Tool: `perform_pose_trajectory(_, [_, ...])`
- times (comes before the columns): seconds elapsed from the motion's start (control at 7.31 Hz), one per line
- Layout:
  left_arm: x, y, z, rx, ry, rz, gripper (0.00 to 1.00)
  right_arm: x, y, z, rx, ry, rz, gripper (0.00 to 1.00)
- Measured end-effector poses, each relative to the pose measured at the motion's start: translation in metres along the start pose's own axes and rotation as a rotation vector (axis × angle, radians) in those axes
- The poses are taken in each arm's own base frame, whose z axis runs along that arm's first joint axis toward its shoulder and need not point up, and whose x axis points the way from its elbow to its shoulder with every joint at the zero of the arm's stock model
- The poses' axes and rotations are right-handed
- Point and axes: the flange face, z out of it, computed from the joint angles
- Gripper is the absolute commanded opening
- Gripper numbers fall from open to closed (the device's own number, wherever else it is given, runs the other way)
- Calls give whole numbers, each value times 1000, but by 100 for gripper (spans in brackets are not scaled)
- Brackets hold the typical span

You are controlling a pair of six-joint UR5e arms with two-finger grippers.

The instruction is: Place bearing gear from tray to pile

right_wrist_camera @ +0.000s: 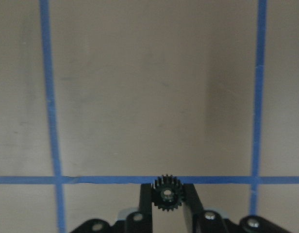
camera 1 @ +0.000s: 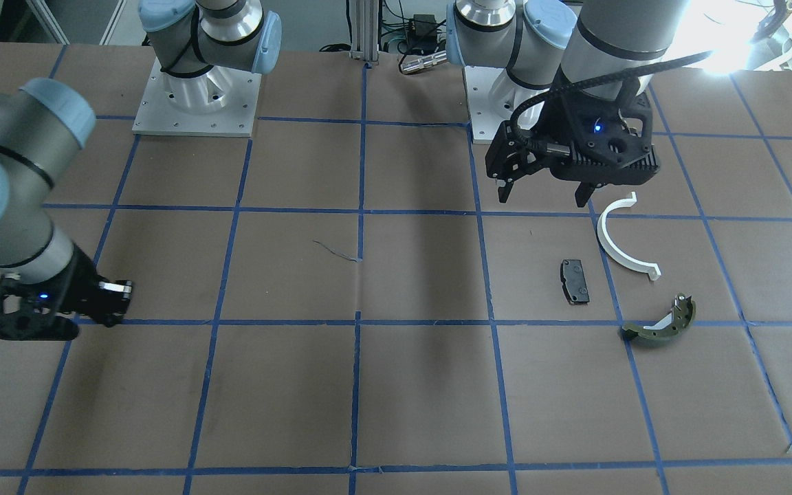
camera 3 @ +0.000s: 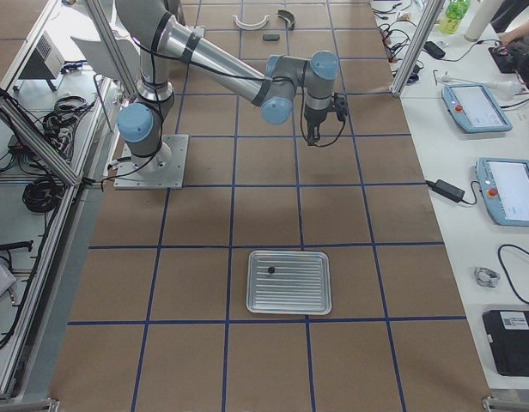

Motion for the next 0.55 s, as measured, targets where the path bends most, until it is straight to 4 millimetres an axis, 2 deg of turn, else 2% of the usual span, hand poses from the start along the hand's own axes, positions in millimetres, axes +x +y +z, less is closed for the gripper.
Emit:
perform_pose_trajectory(0.27, [0,0,0,0,0,0,100,-115,20,1,10,-10,19,11])
perform_pose_trajectory(0.41, [0,0,0,0,0,0,100,-165,33,-1,36,-14,26,11])
perform_pose_trajectory(0.55, [0,0,0,0,0,-1,100,-205,48,-4,55,-16,29,11])
